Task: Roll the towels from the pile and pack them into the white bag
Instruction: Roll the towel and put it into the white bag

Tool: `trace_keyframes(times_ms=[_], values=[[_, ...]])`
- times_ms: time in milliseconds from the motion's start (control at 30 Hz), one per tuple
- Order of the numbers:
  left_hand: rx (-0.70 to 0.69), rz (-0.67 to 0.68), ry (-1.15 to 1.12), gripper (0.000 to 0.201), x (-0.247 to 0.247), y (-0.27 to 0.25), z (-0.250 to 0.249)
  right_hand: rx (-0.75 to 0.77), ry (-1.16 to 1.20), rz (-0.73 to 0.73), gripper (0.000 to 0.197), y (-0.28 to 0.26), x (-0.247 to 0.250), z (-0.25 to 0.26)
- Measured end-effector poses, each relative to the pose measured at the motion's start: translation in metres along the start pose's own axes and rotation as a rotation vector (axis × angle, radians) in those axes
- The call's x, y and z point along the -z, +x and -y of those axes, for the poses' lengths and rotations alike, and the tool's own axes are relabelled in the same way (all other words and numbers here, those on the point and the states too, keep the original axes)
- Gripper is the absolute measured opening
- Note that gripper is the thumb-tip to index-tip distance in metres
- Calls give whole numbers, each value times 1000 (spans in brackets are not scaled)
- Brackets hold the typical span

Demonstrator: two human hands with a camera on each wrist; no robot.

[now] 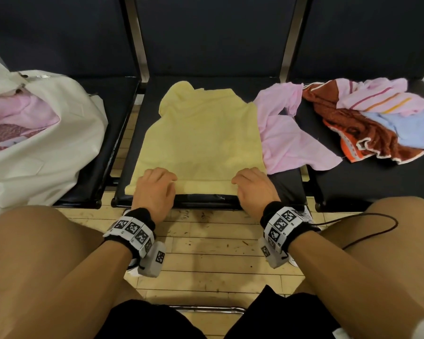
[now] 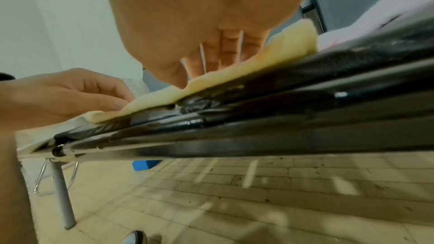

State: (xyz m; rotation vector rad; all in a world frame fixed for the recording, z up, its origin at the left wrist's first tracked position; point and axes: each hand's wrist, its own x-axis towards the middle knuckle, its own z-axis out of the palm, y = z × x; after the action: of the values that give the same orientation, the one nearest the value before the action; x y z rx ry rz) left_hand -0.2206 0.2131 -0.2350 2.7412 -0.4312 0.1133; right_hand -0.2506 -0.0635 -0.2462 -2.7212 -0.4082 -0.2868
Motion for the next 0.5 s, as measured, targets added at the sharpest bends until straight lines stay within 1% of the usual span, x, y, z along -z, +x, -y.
trace_keyframes(times_ms=[33,67,133,167,267,333,400,433,500], values=[[-44,37,-16,11,-2,0,-2,15,26,32,17,-1,0,3],[-68,83,-23,13,-3,-1,-4,5,37,70,20,-3,-1,6],[-66,160,-19,27,-5,-3,-5,-32,17,142,27,-7,-3,7],[-54,174,-9,32,-6,-3,-4,-42,5,140,27,-9,-5,5],[-45,179,18,40,-6,-3,-1,-78,-8,125,22,-7,-5,0],[-32,165,27,33,-5,-1,0,-88,-47,143,21,-5,-5,-2],[7,175,29,27,-3,2,1,-89,-67,188,28,0,-2,-3],[23,186,29,29,-2,3,1,-99,-52,223,30,3,0,-3],[33,205,37,39,1,4,0,-132,4,304,30,6,6,-4]])
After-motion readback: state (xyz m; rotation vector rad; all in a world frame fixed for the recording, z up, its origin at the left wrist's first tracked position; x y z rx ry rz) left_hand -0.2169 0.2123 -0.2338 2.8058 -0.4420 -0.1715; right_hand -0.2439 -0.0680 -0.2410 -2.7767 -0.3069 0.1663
